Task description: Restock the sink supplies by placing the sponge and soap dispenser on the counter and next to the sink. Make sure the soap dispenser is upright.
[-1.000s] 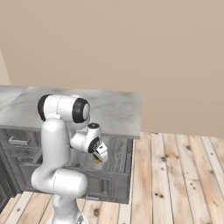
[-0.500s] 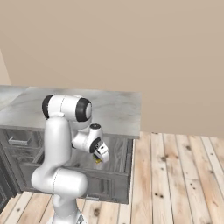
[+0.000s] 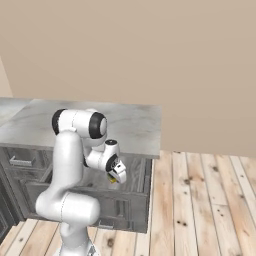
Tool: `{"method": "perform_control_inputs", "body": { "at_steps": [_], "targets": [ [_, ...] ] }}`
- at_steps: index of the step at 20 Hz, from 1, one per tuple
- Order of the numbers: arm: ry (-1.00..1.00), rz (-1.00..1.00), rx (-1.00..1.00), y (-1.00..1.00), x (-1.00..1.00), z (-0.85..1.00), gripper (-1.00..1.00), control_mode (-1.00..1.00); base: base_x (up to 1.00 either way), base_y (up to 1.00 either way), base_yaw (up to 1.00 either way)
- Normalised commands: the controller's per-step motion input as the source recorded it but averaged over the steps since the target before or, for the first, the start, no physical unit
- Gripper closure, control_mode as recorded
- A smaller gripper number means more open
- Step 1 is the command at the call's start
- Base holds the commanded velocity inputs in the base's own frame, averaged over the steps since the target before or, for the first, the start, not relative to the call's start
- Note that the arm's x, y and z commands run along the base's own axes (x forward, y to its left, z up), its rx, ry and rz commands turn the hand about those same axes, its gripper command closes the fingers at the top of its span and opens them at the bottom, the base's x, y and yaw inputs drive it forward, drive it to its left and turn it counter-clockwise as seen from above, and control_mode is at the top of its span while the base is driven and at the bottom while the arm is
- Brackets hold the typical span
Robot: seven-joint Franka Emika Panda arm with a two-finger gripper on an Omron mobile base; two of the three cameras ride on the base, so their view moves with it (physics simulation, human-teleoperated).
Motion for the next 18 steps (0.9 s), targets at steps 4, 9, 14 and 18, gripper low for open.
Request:
{"method": "perform_control_inputs", "body": {
  "at_steps": [4,9,14,18],
  "targets": [
    [0.00,0.00,0.04,-0.07,-0.67,-0.14,1.00,-1.00,0.00,0.00,0.00],
    [0.00,0.00,0.06,-0.11,-0.88,-0.12,1.00,-1.00,0.00,0.00,0.00],
    [-0.02,-0.01,0.01,-0.01,-0.11,0.76,1.00,-1.00,0.00,0.00,0.00],
    [0.00,-0.02,0.00,-0.19,-0.09,1.00,1.00,-1.00,0.00,0.00,0.00]
  ]
}}
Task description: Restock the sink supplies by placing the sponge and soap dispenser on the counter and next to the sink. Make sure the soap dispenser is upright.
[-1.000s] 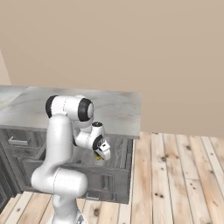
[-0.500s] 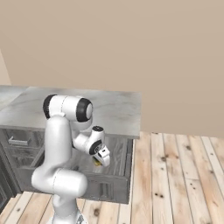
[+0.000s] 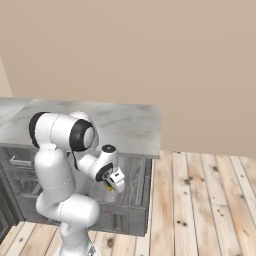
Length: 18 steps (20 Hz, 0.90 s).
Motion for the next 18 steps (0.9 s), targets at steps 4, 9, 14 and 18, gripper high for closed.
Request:
{"method": "perform_control_inputs", "body": {
  "at_steps": [4,9,14,18],
  "targets": [
    [-0.01,-0.02,0.00,-0.08,-0.17,1.00,1.00,-1.00,0.00,0.00,0.00],
    [0.00,0.00,0.00,0.00,-0.02,1.00,1.00,-1.00,0.00,0.00,0.00],
    [0.00,0.00,0.00,0.00,-0.19,1.00,1.00,-1.00,0.00,0.00,0.00],
    [0.00,0.00,0.02,0.00,-0.41,1.00,1.00,-1.00,0.00,0.00,0.00]
  ]
}}
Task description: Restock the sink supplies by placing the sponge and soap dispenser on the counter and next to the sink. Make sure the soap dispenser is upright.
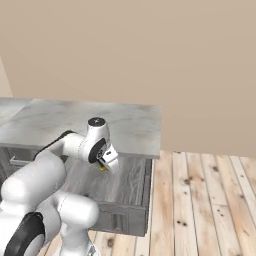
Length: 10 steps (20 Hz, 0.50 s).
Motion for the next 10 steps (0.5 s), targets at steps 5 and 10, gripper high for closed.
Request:
{"method": "perform_control_inputs", "body": {
  "at_steps": [5,10],
  "targets": [
    [0.06,-0.01,0.01,0.00,-0.73,0.82,1.00,-1.00,0.00,0.00,0.00],
    [0.09,0.03,-0.09,0.41,-0.42,-0.17,1.00,-1.00,0.00,0.00,0.00]
  ]
}}
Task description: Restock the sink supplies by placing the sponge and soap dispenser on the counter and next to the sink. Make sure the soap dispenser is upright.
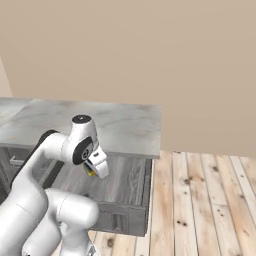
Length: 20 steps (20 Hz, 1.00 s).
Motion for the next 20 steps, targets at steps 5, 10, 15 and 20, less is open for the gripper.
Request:
{"method": "perform_control_inputs", "body": {
  "at_steps": [5,10,15,20],
  "targets": [
    [0.02,0.04,-0.03,0.14,-0.08,-0.15,1.00,1.00,-0.32,0.26,0.27],
    [0.00,0.00,0.00,0.00,0.00,0.00,1.00,1.00,-0.63,0.41,0.70],
    [0.00,0.00,0.00,0.00,0.00,0.00,1.00,1.00,-0.32,0.35,0.84],
    [0.00,0.00,0.00,0.00,0.00,0.00,1.00,1.00,-0.15,0.55,0.86]
  ]
}}
